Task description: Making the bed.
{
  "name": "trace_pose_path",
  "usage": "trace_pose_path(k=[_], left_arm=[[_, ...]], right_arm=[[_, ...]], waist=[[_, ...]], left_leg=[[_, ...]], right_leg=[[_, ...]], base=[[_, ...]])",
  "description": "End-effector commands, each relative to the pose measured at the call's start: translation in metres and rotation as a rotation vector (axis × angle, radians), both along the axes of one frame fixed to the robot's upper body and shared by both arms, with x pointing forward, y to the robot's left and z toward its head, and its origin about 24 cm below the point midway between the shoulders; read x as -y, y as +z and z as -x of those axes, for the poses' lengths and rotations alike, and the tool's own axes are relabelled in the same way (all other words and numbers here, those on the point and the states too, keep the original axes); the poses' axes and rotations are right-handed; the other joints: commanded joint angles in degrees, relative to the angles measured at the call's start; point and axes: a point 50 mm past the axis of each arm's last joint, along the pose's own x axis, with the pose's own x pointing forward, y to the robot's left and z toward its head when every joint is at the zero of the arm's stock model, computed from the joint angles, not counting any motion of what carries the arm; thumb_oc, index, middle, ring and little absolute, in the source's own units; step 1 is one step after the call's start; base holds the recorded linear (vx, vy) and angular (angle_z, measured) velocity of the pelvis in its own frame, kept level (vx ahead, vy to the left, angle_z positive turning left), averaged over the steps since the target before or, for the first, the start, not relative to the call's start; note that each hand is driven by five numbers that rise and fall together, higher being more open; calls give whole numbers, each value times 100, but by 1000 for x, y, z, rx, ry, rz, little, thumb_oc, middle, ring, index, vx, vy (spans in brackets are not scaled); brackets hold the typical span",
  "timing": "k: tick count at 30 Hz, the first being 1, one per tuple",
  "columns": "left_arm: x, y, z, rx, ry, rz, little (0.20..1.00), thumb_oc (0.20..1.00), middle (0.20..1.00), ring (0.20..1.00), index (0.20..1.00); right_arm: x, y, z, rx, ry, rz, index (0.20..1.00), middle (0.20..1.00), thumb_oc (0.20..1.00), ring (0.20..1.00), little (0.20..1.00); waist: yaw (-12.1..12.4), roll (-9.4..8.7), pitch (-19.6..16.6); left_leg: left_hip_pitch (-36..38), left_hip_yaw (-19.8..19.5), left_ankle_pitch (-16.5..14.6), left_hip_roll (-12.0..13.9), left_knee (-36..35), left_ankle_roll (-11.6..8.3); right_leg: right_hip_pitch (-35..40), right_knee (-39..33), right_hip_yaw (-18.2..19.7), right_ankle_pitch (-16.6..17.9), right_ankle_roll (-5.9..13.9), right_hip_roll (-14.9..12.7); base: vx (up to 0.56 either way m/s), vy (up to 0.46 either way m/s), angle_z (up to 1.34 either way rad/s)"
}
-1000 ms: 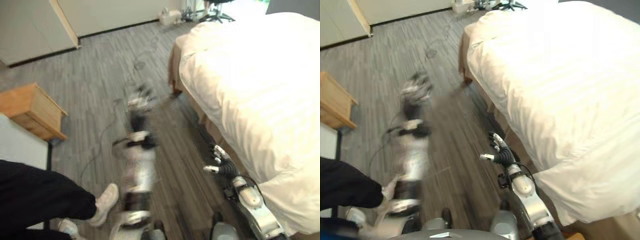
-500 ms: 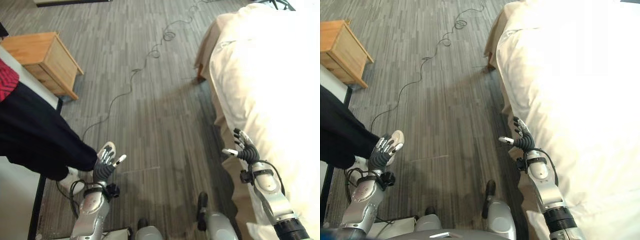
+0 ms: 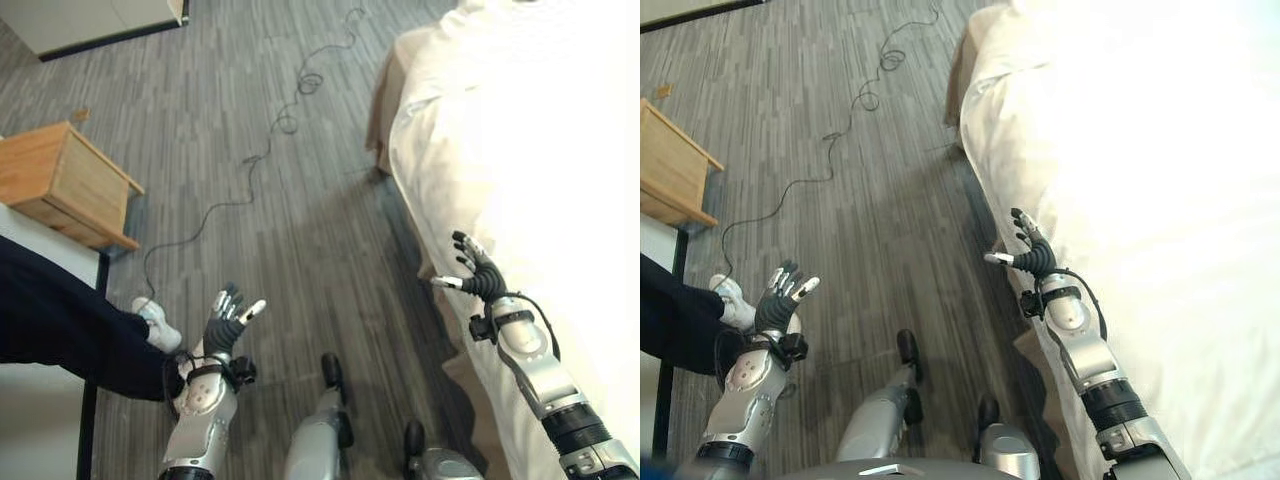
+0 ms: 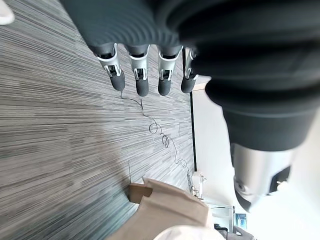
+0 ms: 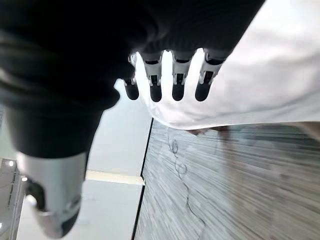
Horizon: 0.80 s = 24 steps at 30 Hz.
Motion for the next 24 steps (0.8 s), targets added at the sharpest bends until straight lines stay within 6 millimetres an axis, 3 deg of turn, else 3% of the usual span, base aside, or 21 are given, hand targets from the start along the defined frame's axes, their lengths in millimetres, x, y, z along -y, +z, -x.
trace_pose_path(k=[1, 2, 4, 5, 6, 8, 9, 11, 12, 13, 14, 15, 17, 19, 21, 22, 24], left_arm=[[-16, 23, -2, 90, 9, -112, 1000, 1000, 1000, 1000, 1000], [-19, 24, -3, 74, -14, -152, 1000, 1000, 1000, 1000, 1000], [-20, 28, -5, 77, -31, -185, 1000, 1000, 1000, 1000, 1000], [-22, 32, -8, 79, -42, -223, 1000, 1000, 1000, 1000, 1000], [-22, 46, -18, 123, -58, -291, 1000, 1000, 1000, 1000, 1000], [-21, 49, -20, 139, -57, -297, 1000, 1000, 1000, 1000, 1000], [-22, 54, -22, 162, -53, -301, 1000, 1000, 1000, 1000, 1000], [-22, 60, -25, 189, -47, -294, 1000, 1000, 1000, 1000, 1000], [-21, 61, -26, 195, -50, -286, 1000, 1000, 1000, 1000, 1000], [-20, 61, -24, 202, -54, -275, 1000, 1000, 1000, 1000, 1000], [-20, 62, -24, 206, -55, -272, 1000, 1000, 1000, 1000, 1000], [-20, 63, -24, 212, -53, -271, 1000, 1000, 1000, 1000, 1000], [-22, 63, -23, 211, -48, -289, 1000, 1000, 1000, 1000, 1000], [-21, 61, -21, 207, -46, -282, 1000, 1000, 1000, 1000, 1000], [-22, 55, -16, 192, -28, -253, 1000, 1000, 1000, 1000, 1000], [-21, 50, -12, 177, -27, -226, 1000, 1000, 1000, 1000, 1000], [-19, 46, -7, 165, -31, -200, 1000, 1000, 1000, 1000, 1000]], right_arm=[[-9, 19, -4, 93, 34, -47, 1000, 1000, 1000, 1000, 1000], [-13, 15, -1, 79, 47, -45, 1000, 1000, 1000, 1000, 1000], [-15, 13, 0, 75, 53, -47, 1000, 1000, 1000, 1000, 1000], [-17, 11, 1, 68, 56, -52, 1000, 1000, 1000, 1000, 1000], [-20, 10, 3, 75, 61, -58, 1000, 1000, 1000, 1000, 1000], [-21, 11, 4, 80, 58, -69, 1000, 1000, 1000, 1000, 1000], [-22, 10, 4, 82, 53, -77, 1000, 1000, 1000, 1000, 1000], [-22, 12, 3, 90, 40, -82, 1000, 1000, 1000, 1000, 1000], [-21, 12, 3, 90, 38, -84, 1000, 1000, 1000, 1000, 1000], [-17, 12, 4, 92, 28, -85, 1000, 1000, 1000, 1000, 1000], [-16, 12, 5, 94, 22, -86, 1000, 1000, 1000, 1000, 1000], [-13, 12, 4, 96, 7, -90, 1000, 1000, 1000, 1000, 1000], [-13, 11, 5, 98, -3, -99, 1000, 1000, 1000, 1000, 1000], [-14, 7, 8, 83, 0, -103, 1000, 1000, 1000, 1000, 1000], [-15, -1, 8, 48, 6, -108, 1000, 1000, 1000, 1000, 1000], [-17, -4, 8, 31, 15, -107, 1000, 1000, 1000, 1000, 1000], [-19, -9, 10, 10, 37, -94, 1000, 1000, 1000, 1000, 1000]], waist=[[71, -325, -169], [74, -475, -237], [90, -541, -288], [77, -625, -308], [-84, -621, -165], [-97, -560, -154], [-98, -527, -149], [-99, -590, -117], [-118, -581, -117], [-126, -603, -137], [-123, -641, -159], [-125, -667, -173], [-133, -636, -196], [-154, -718, -240], [-191, -670, -341], [-204, -626, -391], [-137, -537, -395]], left_leg=[[-269, 58, -282, 97, 716, -271], [-114, 27, -357, 42, 628, -141], [1, 66, -406, 17, 560, -73], [186, 103, -514, -59, 465, 14], [686, 20, -660, -149, 151, 233], [752, 17, -663, -79, 58, 234], [869, 48, -714, -36, -31, 244], [972, 80, -830, -36, -25, 204], [1015, 46, -871, -17, -20, 178], [1148, 0, -997, 5, -21, 91], [1205, -4, -1055, -10, -27, 43], [1390, -32, -1192, 56, -61, -95], [1684, -92, -1467, 242, -62, -267], [1849, -123, -1520, 209, -62, -327], [1990, -221, -1674, 368, 97, -420], [1924, -228, -1701, 500, 470, -440], [1503, -259, -1303, 930, 1744, -533]], right_leg=[[-339, 302, -349, -389, 131, -318], [-356, 697, -288, -495, 195, -406], [-465, 1085, -282, -495, 263, -427], [-566, 1564, -318, -473, 414, -487], [-1521, 3465, -221, 373, 804, -617], [-1765, 3767, -234, 446, 792, -571], [-2012, 3988, -369, 533, 803, -692], [-2080, 3510, -814, 400, 707, -1052], [-2072, 3177, -967, 318, 664, -1071], [-2122, 2089, -1096, 206, 553, -971], [-2151, 1559, -1165, 271, 569, -938], [-2236, 746, -1282, 598, 680, -924], [-2464, 469, -1278, 817, 865, -1055], [-2408, 480, -1134, 924, 758, -1055], [-2371, 595, -1106, 935, 683, -954], [-2267, 554, -1135, 851, 582, -858], [-1864, 424, -1193, 563, 352, -579]], base=[[323, 199, -54], [425, 254, -25], [269, 157, -5], [324, 271, -2], [323, 269, -5], [234, 167, 20], [280, 104, 60], [327, 21, 36], [491, -82, 31], [472, -112, 34], [657, -197, 29], [574, -192, 14], [674, -229, 54], [495, -185, 52], [465, -161, 34], [397, -197, -12], [411, -251, -37]])
